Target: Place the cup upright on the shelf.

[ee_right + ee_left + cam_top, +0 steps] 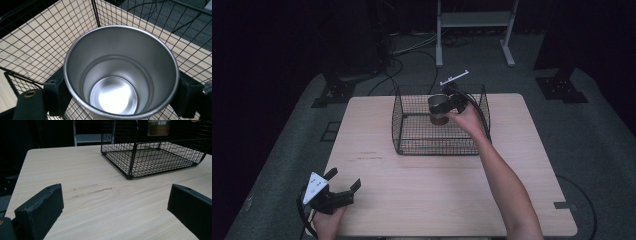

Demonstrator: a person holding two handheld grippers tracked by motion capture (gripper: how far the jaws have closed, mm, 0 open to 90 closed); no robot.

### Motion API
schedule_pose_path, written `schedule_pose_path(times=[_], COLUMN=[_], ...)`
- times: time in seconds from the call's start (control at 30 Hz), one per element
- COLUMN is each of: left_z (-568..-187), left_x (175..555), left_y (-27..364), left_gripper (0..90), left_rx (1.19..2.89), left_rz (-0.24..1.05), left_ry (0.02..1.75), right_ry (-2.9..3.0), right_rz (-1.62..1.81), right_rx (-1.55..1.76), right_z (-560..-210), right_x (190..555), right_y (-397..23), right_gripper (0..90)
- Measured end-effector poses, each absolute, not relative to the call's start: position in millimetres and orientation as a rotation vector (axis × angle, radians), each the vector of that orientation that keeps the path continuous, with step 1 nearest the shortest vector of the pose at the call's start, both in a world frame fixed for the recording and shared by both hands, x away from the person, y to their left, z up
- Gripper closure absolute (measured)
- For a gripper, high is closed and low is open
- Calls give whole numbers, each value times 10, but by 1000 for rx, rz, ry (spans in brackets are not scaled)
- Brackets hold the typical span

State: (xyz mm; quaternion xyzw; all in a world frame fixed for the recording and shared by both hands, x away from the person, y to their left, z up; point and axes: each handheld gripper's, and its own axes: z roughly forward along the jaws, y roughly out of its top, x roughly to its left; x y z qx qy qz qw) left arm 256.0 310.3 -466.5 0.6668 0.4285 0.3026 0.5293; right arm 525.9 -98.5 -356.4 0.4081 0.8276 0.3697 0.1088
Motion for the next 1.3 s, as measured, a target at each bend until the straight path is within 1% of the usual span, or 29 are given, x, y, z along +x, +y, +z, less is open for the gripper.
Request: schedule_pose_path(times=[0.5, 1.3], left_z=[-4671, -4663], left_x=[2561, 2553], left_y=[3113, 3129], left_gripper=[0, 0], left_rx=[1586, 1585], left_rz=[722, 728], left_ry=[1025, 1024], right_ry=[2483, 2528], right_rz=[958, 846], right_rx=[1244, 1300], right_z=[-3836, -4112], right_x=[5405, 5480], right_y=[-902, -899], right_gripper=[175, 169])
